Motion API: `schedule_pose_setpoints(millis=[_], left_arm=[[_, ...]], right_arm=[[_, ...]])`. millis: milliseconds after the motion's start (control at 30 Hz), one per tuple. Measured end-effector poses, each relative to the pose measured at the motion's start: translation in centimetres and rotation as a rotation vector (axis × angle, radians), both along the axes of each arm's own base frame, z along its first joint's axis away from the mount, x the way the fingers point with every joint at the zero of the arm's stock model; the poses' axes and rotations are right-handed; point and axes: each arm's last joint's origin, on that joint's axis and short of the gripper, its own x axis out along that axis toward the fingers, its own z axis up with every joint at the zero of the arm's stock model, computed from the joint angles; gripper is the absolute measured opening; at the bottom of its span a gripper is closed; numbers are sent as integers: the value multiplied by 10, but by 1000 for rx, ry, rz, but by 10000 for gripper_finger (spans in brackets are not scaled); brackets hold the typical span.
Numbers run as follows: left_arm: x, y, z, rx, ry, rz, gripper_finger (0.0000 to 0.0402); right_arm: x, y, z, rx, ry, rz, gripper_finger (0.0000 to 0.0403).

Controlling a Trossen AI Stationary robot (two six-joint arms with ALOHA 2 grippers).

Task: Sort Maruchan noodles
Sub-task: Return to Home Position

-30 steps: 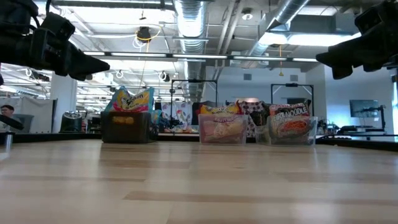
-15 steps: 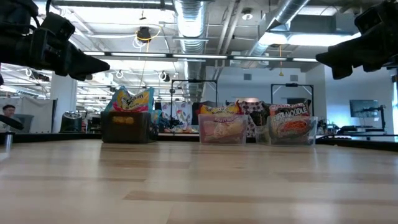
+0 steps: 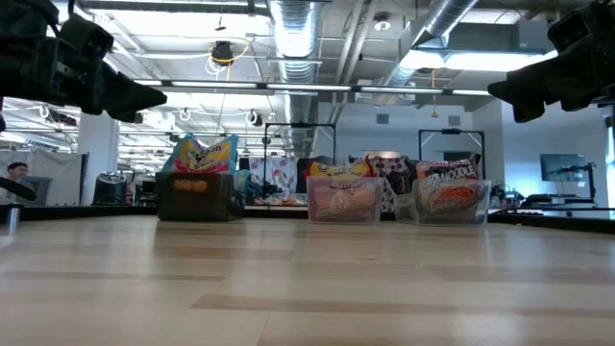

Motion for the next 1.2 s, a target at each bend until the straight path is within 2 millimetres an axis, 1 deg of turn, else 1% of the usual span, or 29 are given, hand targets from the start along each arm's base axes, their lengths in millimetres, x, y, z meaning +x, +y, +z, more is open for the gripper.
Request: schedule_pose_setpoints(millis=[367,1200], left_arm=[[0,2,0,-31,2,58,51],[-1,2,0,-35,6,61,51]], right_arm=[[0,0,0,0,0,0,191],[0,0,0,0,0,-1,191]])
